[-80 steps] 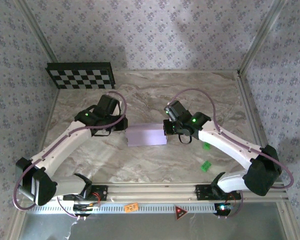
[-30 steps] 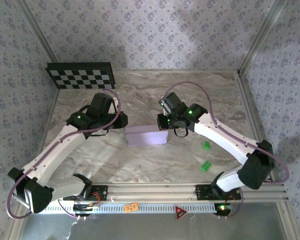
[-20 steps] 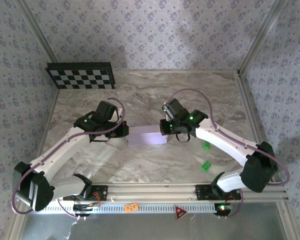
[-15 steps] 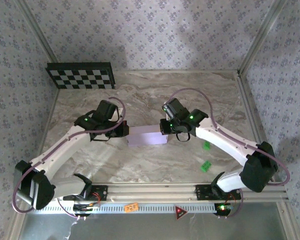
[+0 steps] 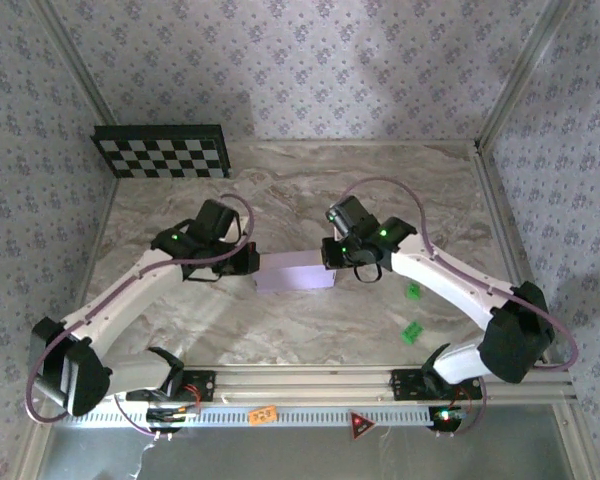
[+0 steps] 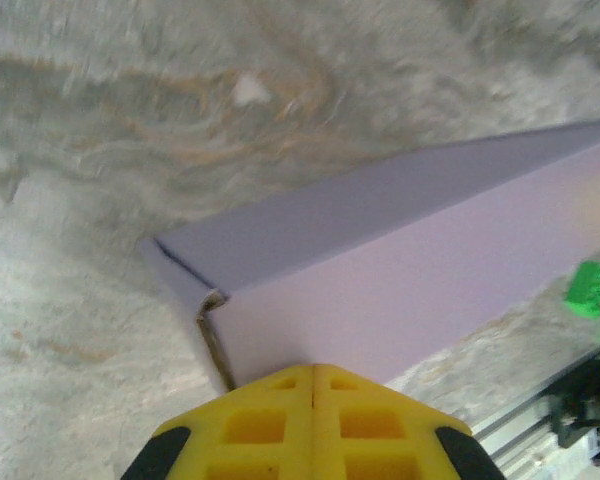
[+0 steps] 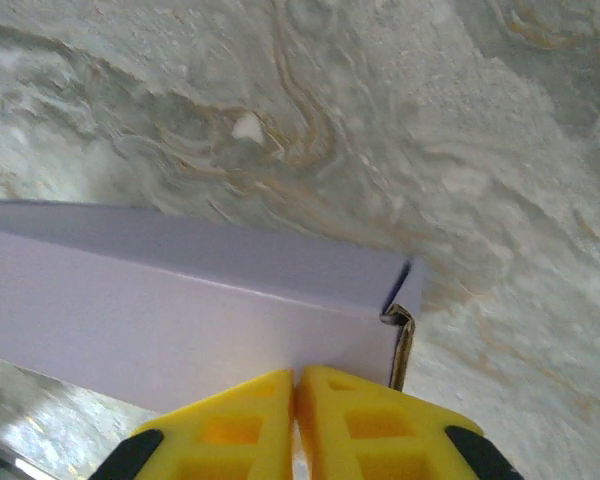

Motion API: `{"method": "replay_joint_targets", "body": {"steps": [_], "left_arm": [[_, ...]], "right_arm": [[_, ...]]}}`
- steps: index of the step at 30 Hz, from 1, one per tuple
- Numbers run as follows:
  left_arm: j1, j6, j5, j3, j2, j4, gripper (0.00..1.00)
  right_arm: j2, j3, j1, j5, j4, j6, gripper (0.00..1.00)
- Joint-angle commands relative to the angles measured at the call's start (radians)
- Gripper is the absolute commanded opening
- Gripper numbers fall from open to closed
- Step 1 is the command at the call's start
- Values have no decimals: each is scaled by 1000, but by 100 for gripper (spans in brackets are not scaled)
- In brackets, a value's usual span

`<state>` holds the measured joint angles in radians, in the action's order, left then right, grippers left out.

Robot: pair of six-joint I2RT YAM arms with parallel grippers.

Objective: Fold the paper box

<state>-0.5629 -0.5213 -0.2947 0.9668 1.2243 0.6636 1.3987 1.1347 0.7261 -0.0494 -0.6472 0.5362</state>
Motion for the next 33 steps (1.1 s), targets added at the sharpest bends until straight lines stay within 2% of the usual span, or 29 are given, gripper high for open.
{"method": "replay_joint_targets", "body": {"steps": [1, 7, 9, 11, 15, 17, 21, 24, 33], "left_arm": [[-3, 16, 51, -87, 38, 69, 1], [-2, 42, 54, -46, 48, 114, 0], [-2, 40, 50, 1, 19, 112, 3], [-2, 37, 56, 56, -12, 106, 9], [15, 20, 65, 125, -61, 86, 34], [33, 15, 70, 126, -76, 81, 43], [64, -2, 17, 86, -60, 48, 54], [71, -22, -43, 52, -30, -6, 58], [73, -58, -99, 8, 37, -103, 57]], "right_arm": [[24, -104, -13, 16, -88, 19, 12], [10, -83, -21, 3, -97, 14, 11], [3, -40, -22, -10, -88, 6, 12], [0, 19, -25, -29, -91, -4, 17], [-20, 102, -37, -59, -91, -15, 26], [-34, 106, -51, -68, -85, -19, 31], [-40, 84, -94, -91, -81, -28, 49], [-14, 79, -120, -154, -82, -37, 59], [46, 66, -138, -240, -25, -58, 59]]}}
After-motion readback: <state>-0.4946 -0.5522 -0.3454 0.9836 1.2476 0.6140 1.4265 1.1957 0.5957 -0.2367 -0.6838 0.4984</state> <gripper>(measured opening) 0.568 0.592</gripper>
